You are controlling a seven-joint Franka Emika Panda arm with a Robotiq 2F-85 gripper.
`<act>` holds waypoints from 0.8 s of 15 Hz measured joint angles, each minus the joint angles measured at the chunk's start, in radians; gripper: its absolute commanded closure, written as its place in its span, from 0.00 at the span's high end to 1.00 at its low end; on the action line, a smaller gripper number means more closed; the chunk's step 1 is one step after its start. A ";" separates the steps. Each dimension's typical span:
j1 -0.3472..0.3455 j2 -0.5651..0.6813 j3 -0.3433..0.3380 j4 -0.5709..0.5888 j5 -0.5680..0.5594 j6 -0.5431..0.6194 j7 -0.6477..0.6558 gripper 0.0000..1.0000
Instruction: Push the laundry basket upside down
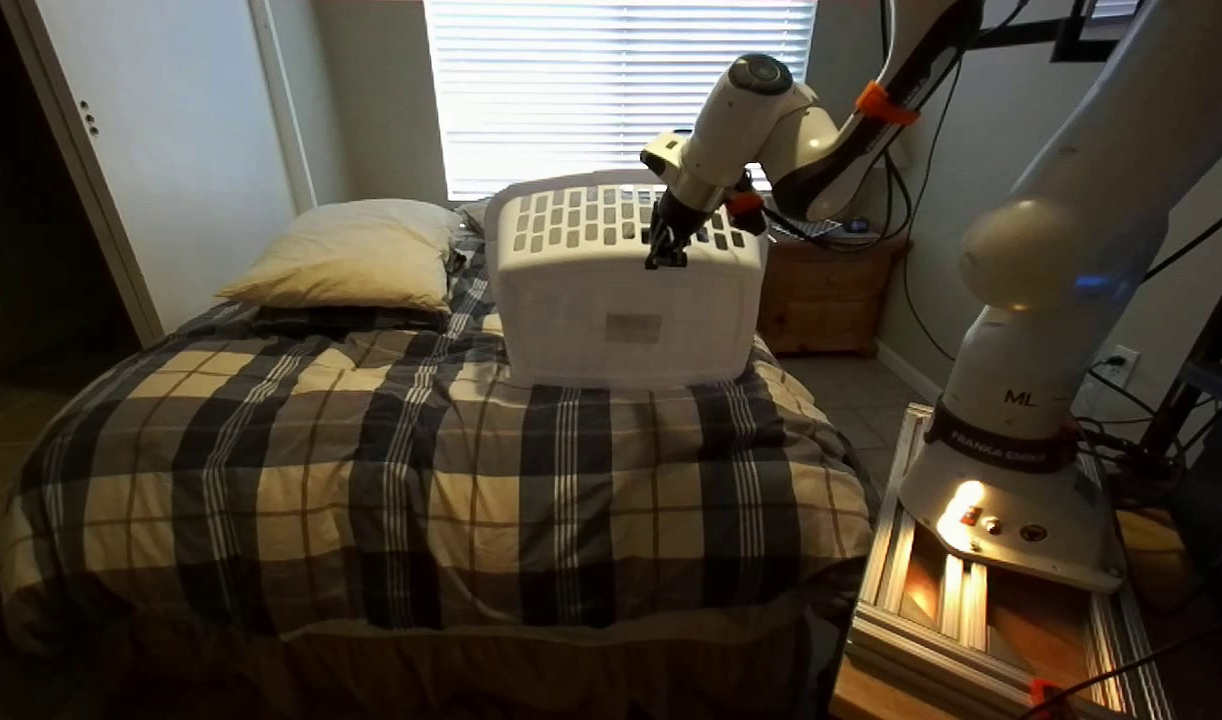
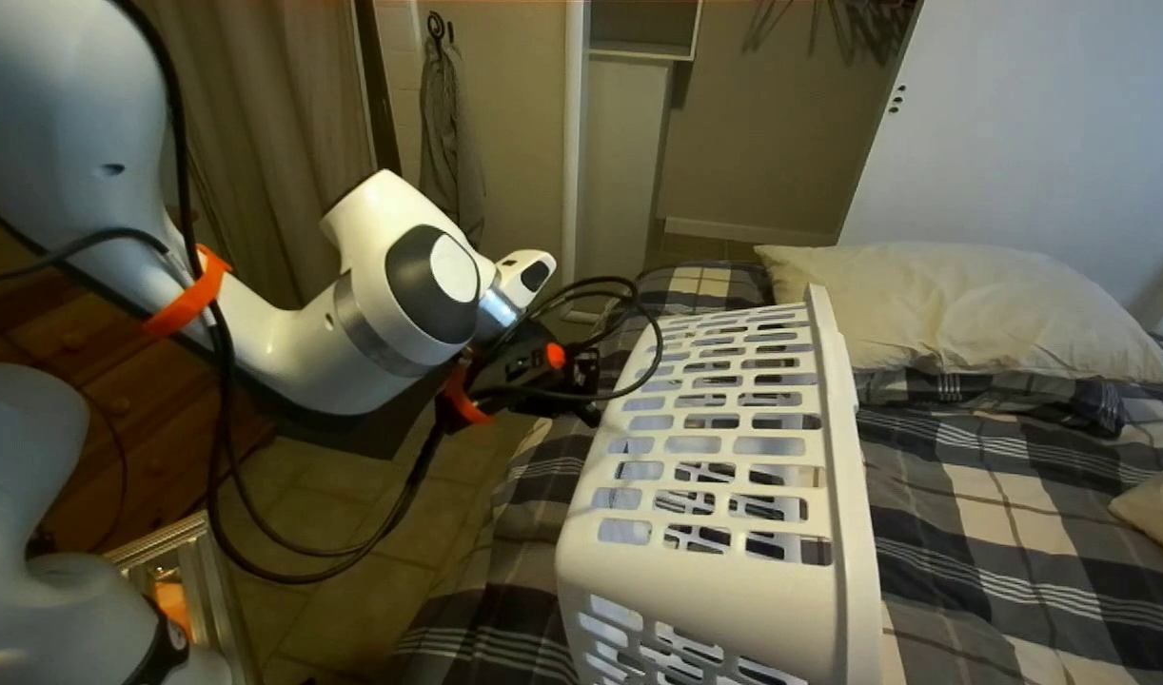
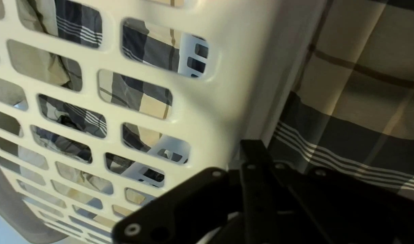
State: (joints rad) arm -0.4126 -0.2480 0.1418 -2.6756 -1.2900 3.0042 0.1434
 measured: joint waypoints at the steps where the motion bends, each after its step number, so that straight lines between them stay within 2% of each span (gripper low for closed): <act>1: -0.015 0.003 -0.006 0.008 -0.013 0.011 0.016 0.00; 8: -0.125 0.033 -0.058 0.113 -0.126 0.130 0.142 0.00; 12: -0.167 0.082 -0.064 0.193 -0.220 0.136 0.220 0.00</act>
State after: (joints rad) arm -0.5795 -0.1663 0.0774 -2.4822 -1.5102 3.1402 0.3633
